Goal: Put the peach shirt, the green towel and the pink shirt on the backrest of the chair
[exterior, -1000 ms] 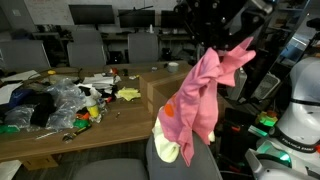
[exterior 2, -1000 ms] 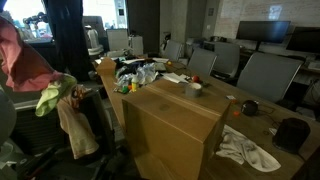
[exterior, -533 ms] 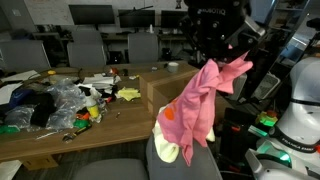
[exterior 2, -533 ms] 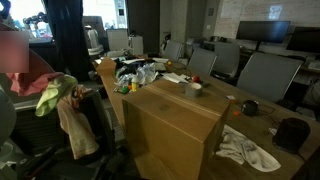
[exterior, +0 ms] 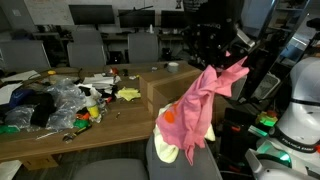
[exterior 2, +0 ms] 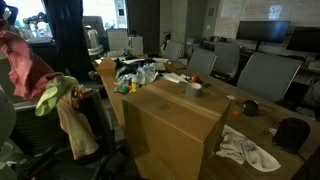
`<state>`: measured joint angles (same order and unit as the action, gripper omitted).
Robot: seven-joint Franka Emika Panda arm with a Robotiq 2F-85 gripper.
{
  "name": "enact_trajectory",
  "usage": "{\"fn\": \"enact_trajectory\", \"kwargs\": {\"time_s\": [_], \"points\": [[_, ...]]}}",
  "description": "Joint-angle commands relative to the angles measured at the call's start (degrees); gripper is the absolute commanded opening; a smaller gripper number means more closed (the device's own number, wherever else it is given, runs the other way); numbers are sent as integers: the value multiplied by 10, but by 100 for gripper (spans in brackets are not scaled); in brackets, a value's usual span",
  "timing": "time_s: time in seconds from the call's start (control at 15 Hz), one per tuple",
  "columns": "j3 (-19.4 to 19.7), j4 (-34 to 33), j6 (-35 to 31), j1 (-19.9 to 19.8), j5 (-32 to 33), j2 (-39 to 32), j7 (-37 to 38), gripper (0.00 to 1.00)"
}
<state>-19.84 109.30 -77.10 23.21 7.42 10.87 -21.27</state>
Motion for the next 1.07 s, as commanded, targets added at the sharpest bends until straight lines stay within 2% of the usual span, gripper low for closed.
{"fn": "enact_trajectory", "kwargs": {"time_s": [0.0, 0.47, 1.0], "points": [[10, 32, -40, -6, -23, 21, -17, 3], [29, 81, -99, -20, -57, 18, -3, 3], [42, 133, -127, -46, -47, 24, 24, 3]]}}
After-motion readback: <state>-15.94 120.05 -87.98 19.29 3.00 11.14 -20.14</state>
